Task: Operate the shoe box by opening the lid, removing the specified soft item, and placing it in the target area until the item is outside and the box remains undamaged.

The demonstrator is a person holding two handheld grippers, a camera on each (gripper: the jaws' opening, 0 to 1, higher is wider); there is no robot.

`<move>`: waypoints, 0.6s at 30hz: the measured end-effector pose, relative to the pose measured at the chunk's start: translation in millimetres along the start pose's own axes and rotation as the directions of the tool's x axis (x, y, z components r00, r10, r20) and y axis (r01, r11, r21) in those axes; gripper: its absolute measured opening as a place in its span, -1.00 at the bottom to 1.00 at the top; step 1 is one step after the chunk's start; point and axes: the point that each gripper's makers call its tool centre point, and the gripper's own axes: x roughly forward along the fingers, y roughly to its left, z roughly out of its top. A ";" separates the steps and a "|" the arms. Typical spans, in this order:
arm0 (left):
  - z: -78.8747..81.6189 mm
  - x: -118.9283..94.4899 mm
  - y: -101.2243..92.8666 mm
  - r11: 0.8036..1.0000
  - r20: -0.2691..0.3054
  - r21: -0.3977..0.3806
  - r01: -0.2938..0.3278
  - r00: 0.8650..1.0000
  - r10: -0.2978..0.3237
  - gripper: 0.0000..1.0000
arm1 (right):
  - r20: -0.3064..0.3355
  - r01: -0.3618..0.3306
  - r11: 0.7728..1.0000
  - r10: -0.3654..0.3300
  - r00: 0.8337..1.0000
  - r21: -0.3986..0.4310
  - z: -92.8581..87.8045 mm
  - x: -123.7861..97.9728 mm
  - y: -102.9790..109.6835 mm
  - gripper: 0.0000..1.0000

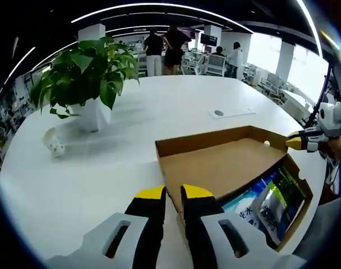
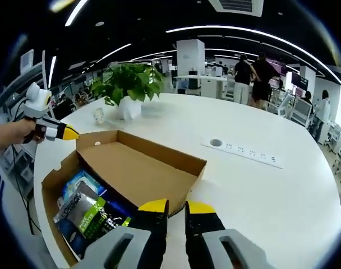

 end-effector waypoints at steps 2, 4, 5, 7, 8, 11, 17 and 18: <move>0.7 0.2 -0.9 1.000 0.000 0.006 0.001 1.000 -0.001 -0.73 | 0.002 -0.009 1.000 0.009 1.000 -0.002 -1.2 -2.9 2.4 -0.80; -0.8 -2.3 -3.5 1.000 -0.001 0.015 0.002 1.000 -0.002 -0.70 | 0.003 -0.011 1.000 0.011 1.000 -0.006 -2.3 -5.3 3.3 -0.77; -2.1 -4.3 -5.1 1.000 0.000 0.021 0.002 1.000 -0.002 -0.68 | 0.005 -0.016 1.000 0.016 1.000 -0.006 -3.0 -7.3 4.4 -0.77; -3.7 -8.1 -7.9 1.000 0.001 0.025 0.003 1.000 -0.003 -0.65 | 0.010 -0.019 1.000 0.019 1.000 -0.008 -4.1 -11.0 5.4 -0.75; -3.9 -9.8 -9.9 1.000 0.004 0.024 0.008 1.000 -0.008 -0.67 | 0.012 -0.022 1.000 0.022 1.000 -0.008 -4.5 -12.7 6.2 -0.73; -5.3 -10.7 -14.5 0.999 0.008 0.032 0.012 1.000 -0.012 -0.67 | 0.016 -0.034 0.999 0.034 0.999 -0.017 -6.9 -17.3 9.5 -0.70; -13.0 -17.0 -29.7 0.999 0.009 0.039 0.032 0.999 -0.033 -0.65 | 0.020 -0.051 0.999 0.051 0.998 -0.017 -12.2 -26.7 14.8 -0.62; -15.7 -18.1 -33.9 0.998 0.007 0.039 0.039 0.999 -0.039 -0.64 | 0.021 -0.054 0.998 0.054 0.998 -0.016 -13.0 -27.4 15.6 -0.62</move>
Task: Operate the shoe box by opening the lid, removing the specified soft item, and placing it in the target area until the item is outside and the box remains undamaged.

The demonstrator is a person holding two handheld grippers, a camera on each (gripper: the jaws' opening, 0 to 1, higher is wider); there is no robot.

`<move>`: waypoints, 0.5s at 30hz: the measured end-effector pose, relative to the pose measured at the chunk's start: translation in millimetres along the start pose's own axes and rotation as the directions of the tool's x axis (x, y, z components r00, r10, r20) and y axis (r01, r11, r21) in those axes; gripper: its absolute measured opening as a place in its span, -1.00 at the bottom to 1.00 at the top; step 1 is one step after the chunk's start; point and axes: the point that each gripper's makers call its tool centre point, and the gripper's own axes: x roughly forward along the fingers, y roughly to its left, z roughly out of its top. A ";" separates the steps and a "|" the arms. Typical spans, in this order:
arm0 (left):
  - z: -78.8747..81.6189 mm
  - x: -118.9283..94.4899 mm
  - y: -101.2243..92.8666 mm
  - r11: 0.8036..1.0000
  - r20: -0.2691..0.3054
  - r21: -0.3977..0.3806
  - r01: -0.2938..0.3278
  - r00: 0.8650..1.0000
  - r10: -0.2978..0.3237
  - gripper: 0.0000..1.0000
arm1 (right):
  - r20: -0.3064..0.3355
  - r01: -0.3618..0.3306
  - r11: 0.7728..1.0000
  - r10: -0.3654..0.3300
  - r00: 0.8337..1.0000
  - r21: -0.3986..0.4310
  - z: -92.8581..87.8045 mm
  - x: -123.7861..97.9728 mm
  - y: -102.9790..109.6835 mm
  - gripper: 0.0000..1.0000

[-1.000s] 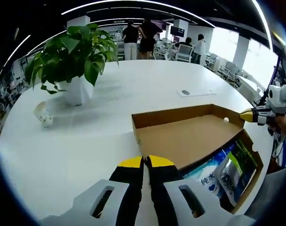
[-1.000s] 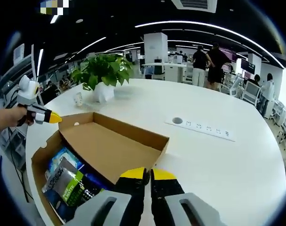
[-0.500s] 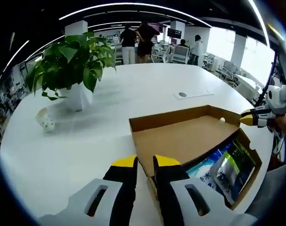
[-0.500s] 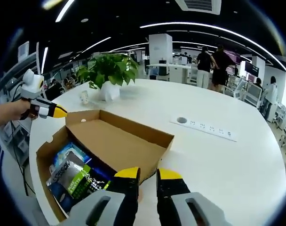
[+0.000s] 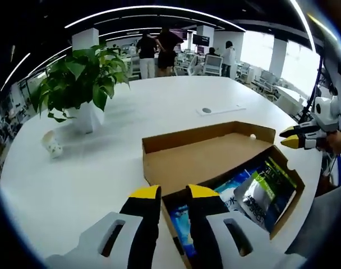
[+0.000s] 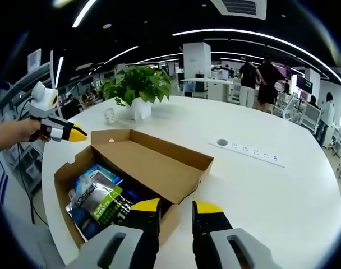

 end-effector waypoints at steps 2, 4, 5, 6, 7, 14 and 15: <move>-4.6 -1.8 -7.2 1.000 -0.004 0.001 0.011 1.000 -0.011 -0.63 | 0.001 -0.007 1.000 0.007 1.000 0.003 -1.9 -2.8 2.6 -0.59; -9.7 -2.7 -14.4 1.000 -0.014 -0.007 0.026 1.000 -0.026 -0.61 | 0.003 -0.015 1.000 0.015 1.000 0.001 -3.4 -5.7 5.6 -0.57; -12.0 -3.0 -17.0 0.999 -0.018 -0.012 0.030 0.999 -0.031 -0.59 | 0.003 -0.017 1.000 0.017 1.000 0.000 -4.1 -7.0 6.4 -0.56; -14.3 -3.7 -20.9 0.999 -0.019 -0.012 0.036 0.999 -0.036 -0.58 | 0.005 -0.019 1.000 0.019 1.000 -0.001 -4.7 -8.5 8.0 -0.55; -15.9 -4.4 -23.5 0.999 -0.021 -0.014 0.040 0.999 -0.040 -0.57 | 0.007 -0.023 1.000 0.023 1.000 -0.001 -5.3 -9.5 9.3 -0.54; -28.0 -7.1 -42.0 0.996 -0.034 -0.029 0.083 0.996 -0.084 -0.52 | 0.009 -0.043 0.999 0.043 0.999 -0.015 -12.3 -18.5 18.2 -0.43; -29.3 -7.9 -45.3 0.995 -0.035 -0.032 0.089 0.995 -0.091 -0.52 | 0.010 -0.047 0.999 0.048 0.999 -0.015 -13.6 -20.1 19.8 -0.43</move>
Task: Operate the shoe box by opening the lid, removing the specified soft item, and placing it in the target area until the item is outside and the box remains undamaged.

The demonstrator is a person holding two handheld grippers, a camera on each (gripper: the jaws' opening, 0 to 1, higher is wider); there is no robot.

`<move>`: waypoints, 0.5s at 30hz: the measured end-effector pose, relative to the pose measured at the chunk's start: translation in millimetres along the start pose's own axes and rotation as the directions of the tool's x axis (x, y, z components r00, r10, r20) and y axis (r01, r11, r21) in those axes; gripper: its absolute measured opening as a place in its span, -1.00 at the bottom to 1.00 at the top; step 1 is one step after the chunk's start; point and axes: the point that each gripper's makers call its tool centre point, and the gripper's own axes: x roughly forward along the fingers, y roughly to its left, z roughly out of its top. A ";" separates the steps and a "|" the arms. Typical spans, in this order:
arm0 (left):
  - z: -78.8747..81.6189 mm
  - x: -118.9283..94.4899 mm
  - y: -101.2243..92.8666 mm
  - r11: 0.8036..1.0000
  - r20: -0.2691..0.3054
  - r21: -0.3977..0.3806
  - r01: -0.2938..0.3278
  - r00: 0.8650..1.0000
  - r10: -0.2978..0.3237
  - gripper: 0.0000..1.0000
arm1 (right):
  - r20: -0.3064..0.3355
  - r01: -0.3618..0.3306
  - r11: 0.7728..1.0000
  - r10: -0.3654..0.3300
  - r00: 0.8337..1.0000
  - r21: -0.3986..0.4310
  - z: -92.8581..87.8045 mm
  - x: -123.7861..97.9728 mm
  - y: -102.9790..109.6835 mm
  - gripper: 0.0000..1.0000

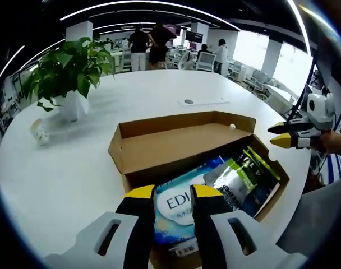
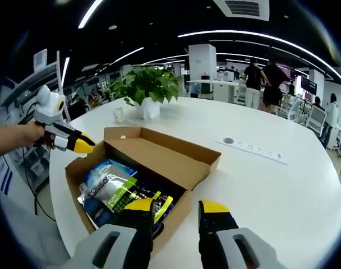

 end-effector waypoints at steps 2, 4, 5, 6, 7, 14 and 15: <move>-4.1 -0.6 -7.9 1.000 -0.007 -0.006 0.018 1.000 -0.018 -0.50 | 0.000 -0.005 1.000 0.005 1.000 -0.002 -1.6 -2.1 2.3 -0.40; -8.3 -1.0 -14.8 0.999 -0.015 -0.013 0.032 0.999 -0.032 -0.49 | 0.004 -0.012 1.000 0.012 1.000 -0.012 -3.6 -4.7 5.3 -0.39; -9.6 -0.9 -17.3 0.999 -0.016 -0.015 0.037 0.999 -0.037 -0.49 | 0.007 -0.012 1.000 0.012 1.000 -0.019 -4.6 -5.5 6.0 -0.37; -12.3 -0.8 -21.5 0.999 -0.021 -0.018 0.046 0.999 -0.046 -0.48 | 0.007 -0.015 1.000 0.015 1.000 -0.026 -6.5 -6.9 7.2 -0.36; -14.1 -0.6 -24.0 0.998 -0.025 -0.021 0.051 0.998 -0.052 -0.47 | 0.007 -0.018 1.000 0.018 1.000 -0.023 -7.5 -7.9 7.8 -0.35; -26.6 1.9 -41.3 0.995 -0.043 -0.042 0.089 0.995 -0.090 -0.43 | 0.012 -0.038 0.999 0.038 0.999 -0.022 -14.6 -15.3 14.2 -0.27; -27.6 2.4 -43.4 0.995 -0.042 -0.044 0.093 0.995 -0.095 -0.42 | 0.015 -0.040 0.999 0.041 0.999 -0.023 -15.2 -17.0 15.6 -0.27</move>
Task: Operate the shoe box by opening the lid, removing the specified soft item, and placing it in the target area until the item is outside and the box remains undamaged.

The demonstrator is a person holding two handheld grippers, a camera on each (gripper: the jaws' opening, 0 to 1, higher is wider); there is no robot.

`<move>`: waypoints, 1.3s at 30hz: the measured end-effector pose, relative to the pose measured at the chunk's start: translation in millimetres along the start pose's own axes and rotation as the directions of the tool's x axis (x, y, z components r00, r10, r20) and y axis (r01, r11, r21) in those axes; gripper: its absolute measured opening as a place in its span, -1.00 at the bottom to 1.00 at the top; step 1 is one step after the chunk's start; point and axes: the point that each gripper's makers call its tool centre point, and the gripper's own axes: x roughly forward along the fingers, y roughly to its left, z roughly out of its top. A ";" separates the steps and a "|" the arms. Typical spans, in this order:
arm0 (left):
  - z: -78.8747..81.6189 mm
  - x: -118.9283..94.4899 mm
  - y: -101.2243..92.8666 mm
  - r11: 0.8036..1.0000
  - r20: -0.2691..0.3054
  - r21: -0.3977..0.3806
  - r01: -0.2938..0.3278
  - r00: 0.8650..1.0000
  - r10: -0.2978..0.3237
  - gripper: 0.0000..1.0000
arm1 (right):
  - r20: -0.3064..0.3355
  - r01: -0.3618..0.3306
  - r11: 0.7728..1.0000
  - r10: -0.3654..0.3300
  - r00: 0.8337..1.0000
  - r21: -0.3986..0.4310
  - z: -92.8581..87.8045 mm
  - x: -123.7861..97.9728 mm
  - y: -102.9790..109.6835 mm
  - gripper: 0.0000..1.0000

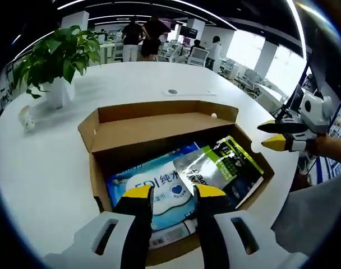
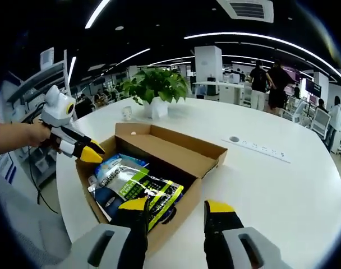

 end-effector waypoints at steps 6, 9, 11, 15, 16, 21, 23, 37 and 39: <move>-10.4 7.4 -10.2 0.999 -0.022 -0.017 0.029 0.999 -0.030 -0.39 | 0.012 -0.013 1.000 0.013 1.000 -0.003 -2.6 -5.5 4.6 -0.21; -13.6 10.6 -14.6 0.998 -0.029 -0.037 0.045 0.998 -0.046 -0.39 | 0.020 -0.018 1.000 0.018 1.000 -0.005 -3.0 -8.8 8.3 -0.21; -15.4 12.8 -17.1 0.997 -0.035 -0.052 0.055 0.998 -0.057 -0.40 | 0.022 -0.026 1.000 0.026 0.999 -0.006 -4.3 -10.2 11.4 -0.19; -17.3 16.4 -21.6 0.994 -0.038 -0.084 0.076 0.996 -0.080 -0.46 | 0.023 -0.032 0.999 0.032 0.999 -0.014 -7.2 -11.8 14.3 -0.19; -17.9 17.0 -22.0 0.993 -0.040 -0.088 0.078 0.996 -0.082 -0.48 | 0.026 -0.033 0.999 0.033 0.999 -0.014 -7.3 -12.6 14.9 -0.19; -21.5 20.3 -25.5 0.989 -0.050 -0.114 0.096 0.994 -0.102 -0.56 | 0.040 -0.038 0.998 0.039 0.998 -0.044 -9.0 -14.8 18.9 -0.18; -22.0 21.2 -25.8 0.988 -0.051 -0.122 0.098 0.993 -0.105 -0.59 | 0.045 -0.041 0.998 0.042 0.998 -0.041 -9.6 -15.1 19.5 -0.17; -22.0 27.7 -30.8 0.962 -0.004 -0.217 0.166 0.985 -0.171 -0.93 | 0.066 -0.036 0.999 0.038 0.997 -0.031 -8.3 -16.8 17.5 -0.18; -21.2 27.5 -31.5 0.960 0.003 -0.222 0.172 0.984 -0.175 -0.96 | 0.065 -0.035 0.999 0.037 0.997 -0.033 -8.7 -17.0 17.4 -0.19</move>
